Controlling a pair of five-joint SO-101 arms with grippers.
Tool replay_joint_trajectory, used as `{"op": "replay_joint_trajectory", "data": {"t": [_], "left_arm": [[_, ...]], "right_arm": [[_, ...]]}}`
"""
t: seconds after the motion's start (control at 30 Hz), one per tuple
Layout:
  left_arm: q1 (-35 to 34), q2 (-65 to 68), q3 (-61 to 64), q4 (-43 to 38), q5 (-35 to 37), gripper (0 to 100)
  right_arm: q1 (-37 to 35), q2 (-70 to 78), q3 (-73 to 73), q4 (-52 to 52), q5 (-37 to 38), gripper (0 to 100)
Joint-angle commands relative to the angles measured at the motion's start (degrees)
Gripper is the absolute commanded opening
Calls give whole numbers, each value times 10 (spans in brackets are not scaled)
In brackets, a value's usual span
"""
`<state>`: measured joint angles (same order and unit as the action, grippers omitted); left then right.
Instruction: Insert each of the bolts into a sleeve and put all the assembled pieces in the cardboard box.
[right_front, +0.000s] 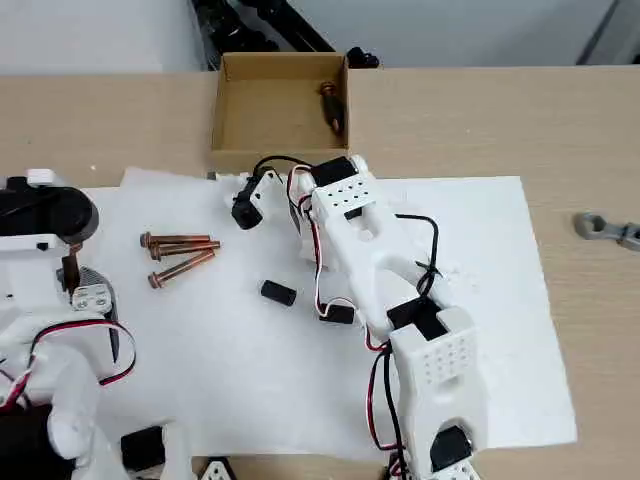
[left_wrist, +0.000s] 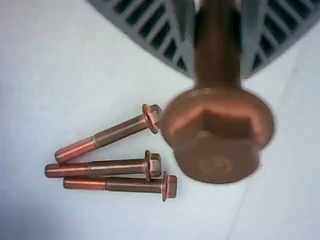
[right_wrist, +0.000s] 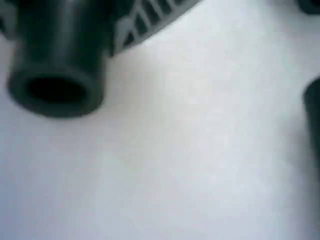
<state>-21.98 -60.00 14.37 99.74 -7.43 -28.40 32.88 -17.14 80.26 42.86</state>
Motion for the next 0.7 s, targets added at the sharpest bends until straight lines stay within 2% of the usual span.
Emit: {"op": "replay_joint_trajectory", "data": {"t": [0.0,0.37,0.67], "left_arm": [[-2,-5,-1,-6,2,7],[0,-5,-1,-11,4,6],[0,-5,64,-99,4,6]], "right_arm": [[-9,-24,1,7,-12,14],[0,-251,1,40,-73,14],[-1,-526,4,44,-137,3]]}}
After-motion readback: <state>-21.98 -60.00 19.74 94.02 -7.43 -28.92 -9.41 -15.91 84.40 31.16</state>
